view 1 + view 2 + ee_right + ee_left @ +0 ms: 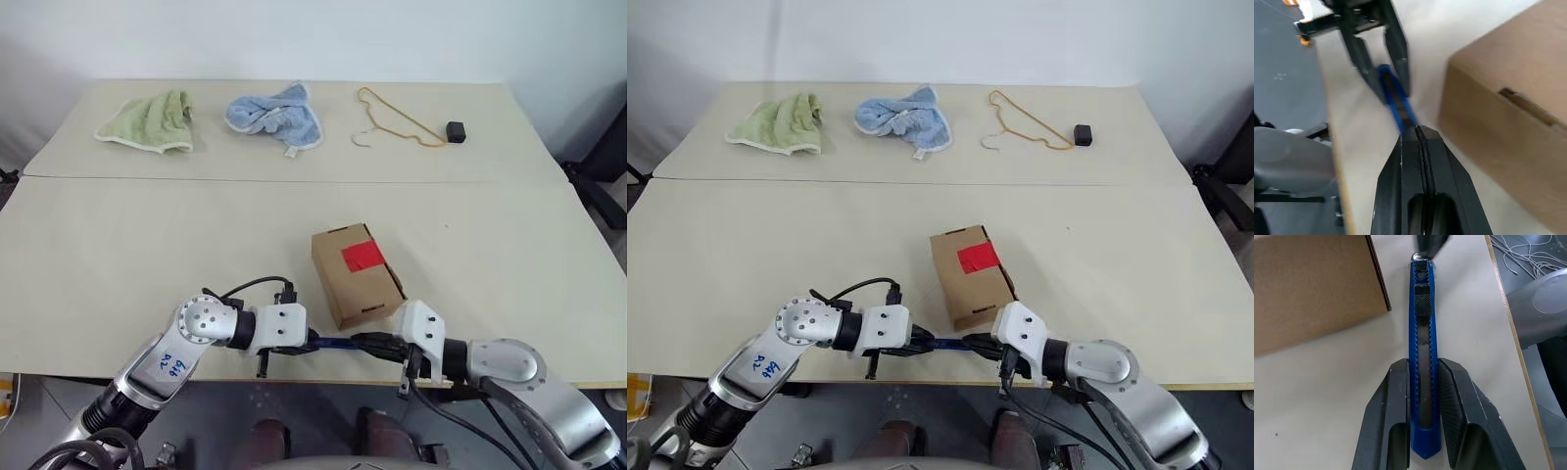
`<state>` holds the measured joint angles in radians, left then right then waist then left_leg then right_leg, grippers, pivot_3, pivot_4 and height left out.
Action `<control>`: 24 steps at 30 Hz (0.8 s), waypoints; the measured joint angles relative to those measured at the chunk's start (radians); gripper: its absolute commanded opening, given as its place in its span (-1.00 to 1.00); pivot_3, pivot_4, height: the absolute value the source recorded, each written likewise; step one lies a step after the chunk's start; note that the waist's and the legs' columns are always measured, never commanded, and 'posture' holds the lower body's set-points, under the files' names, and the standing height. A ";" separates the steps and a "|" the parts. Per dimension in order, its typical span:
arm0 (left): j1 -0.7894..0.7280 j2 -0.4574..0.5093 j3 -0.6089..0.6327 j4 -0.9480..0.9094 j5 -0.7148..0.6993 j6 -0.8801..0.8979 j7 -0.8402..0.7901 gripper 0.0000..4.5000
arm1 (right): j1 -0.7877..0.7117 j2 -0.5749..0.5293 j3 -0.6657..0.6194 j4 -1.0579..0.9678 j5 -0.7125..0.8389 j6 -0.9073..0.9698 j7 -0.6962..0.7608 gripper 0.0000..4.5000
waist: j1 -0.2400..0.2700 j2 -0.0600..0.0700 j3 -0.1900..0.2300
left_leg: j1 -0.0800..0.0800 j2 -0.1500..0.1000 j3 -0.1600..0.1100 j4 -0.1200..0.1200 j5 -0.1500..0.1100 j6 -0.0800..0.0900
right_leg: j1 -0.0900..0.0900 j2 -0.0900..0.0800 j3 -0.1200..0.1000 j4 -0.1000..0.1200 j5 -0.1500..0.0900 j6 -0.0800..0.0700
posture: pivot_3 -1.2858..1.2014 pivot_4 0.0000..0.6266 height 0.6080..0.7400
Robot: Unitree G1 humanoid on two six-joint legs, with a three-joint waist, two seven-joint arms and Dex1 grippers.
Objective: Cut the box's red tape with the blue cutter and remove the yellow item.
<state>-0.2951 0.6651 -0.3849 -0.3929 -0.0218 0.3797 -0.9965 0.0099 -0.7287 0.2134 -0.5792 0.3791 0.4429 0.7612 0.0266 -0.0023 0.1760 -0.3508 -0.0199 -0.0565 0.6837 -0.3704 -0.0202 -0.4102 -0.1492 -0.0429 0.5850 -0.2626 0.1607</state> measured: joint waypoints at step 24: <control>-0.009 0.012 -0.008 -0.027 0.011 0.033 0.001 -0.79 | 0.011 0.010 -0.029 0.084 -0.026 -0.048 0.095 -1.00 | -0.002 0.000 0.000 | 0.000 0.000 0.000 0.000 0.000 0.000 | 0.000 0.000 0.000 0.000 0.000 0.000 | 0.03 -0.52 1.00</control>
<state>-0.3040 0.6775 -0.3927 -0.4199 -0.0106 0.4129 -0.9960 0.0214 -0.7186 0.1847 -0.4954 0.3528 0.3952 0.8560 0.0248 -0.0023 0.1760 -0.3509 -0.0198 -0.0564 0.6838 -0.3703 -0.0205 -0.4105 -0.1491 -0.0429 0.5855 -0.2625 0.1608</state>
